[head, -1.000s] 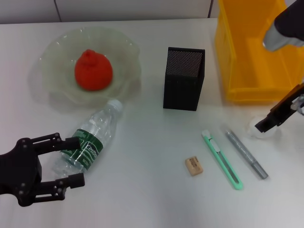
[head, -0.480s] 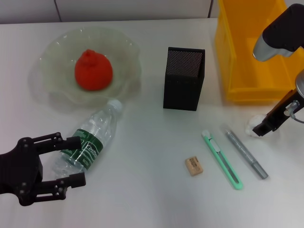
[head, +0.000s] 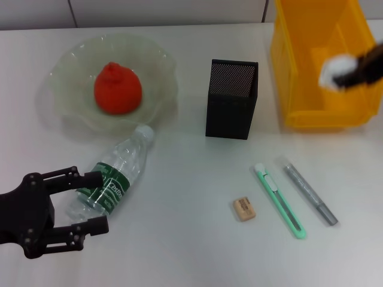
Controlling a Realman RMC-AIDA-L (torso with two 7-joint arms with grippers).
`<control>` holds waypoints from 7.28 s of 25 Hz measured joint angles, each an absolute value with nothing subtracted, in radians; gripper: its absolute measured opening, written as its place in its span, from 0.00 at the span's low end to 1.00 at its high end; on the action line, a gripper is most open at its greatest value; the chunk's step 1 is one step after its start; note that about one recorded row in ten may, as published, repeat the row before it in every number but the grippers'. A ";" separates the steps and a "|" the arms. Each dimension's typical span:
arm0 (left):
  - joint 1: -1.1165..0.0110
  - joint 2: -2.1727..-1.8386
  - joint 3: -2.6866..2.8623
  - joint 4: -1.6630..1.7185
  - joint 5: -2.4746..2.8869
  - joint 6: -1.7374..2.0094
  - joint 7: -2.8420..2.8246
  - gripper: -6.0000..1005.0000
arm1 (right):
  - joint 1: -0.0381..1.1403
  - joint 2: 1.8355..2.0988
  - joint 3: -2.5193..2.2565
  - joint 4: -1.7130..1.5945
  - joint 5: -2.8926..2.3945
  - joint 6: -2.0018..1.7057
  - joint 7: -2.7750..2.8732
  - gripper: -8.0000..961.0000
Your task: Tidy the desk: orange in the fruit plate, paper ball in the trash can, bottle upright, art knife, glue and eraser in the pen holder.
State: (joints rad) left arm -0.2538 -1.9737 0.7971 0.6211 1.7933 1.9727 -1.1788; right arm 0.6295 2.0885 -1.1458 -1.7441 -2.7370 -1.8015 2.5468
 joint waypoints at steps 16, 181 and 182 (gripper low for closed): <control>-0.269 -1.966 0.783 0.617 1.792 1.966 -1.252 0.74 | 0.520 2.092 -1.149 -1.619 -2.577 -1.373 2.388 0.73; -0.321 -2.073 0.349 0.171 1.708 1.791 -0.542 0.45 | 0.378 2.077 -0.675 -0.620 -1.936 -1.863 1.388 0.88; -0.321 -2.073 0.349 0.171 1.708 1.791 -0.542 0.45 | 0.378 2.077 -0.675 -0.620 -1.936 -1.863 1.388 0.88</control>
